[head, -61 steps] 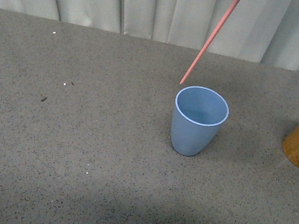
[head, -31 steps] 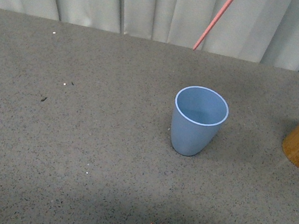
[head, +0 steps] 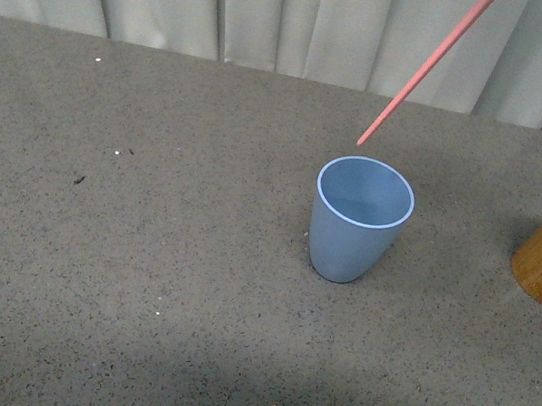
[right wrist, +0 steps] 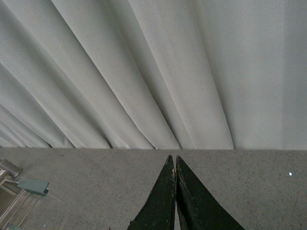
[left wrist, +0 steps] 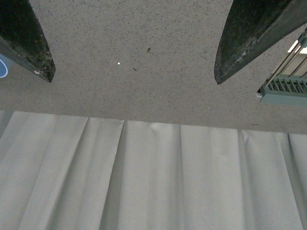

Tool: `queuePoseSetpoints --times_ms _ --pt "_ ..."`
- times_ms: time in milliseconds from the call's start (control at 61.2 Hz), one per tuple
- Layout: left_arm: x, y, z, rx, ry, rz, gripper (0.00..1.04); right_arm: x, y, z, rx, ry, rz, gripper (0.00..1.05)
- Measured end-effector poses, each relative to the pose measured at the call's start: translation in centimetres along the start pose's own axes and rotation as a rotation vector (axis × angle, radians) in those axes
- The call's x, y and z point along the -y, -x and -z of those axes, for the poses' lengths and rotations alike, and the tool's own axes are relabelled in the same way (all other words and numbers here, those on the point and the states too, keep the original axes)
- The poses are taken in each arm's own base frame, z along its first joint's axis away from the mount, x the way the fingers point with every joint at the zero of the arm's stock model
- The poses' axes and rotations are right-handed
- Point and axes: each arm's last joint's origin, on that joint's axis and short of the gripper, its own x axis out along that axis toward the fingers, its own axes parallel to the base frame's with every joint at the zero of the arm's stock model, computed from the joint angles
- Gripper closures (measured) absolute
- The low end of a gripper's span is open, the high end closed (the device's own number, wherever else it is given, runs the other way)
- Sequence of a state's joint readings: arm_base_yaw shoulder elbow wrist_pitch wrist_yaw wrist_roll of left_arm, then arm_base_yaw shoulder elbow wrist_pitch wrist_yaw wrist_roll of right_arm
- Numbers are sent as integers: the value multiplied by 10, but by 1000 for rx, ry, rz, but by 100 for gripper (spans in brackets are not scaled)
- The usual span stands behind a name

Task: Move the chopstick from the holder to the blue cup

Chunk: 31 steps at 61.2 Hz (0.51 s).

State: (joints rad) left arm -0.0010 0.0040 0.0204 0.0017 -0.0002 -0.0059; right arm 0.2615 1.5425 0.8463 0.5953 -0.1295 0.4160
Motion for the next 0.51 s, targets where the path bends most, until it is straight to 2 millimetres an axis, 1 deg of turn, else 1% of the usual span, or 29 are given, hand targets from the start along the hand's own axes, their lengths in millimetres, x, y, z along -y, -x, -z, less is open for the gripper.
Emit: queuePoseSetpoints --times_ms 82,229,507 --pt "0 0 0 0 0 0 7 4 3 6 -9 -10 10 104" --pt "0 0 0 0 0 0 7 9 5 11 -13 -16 19 104" --pt "0 0 0 0 0 0 7 17 -2 22 -39 -27 43 104"
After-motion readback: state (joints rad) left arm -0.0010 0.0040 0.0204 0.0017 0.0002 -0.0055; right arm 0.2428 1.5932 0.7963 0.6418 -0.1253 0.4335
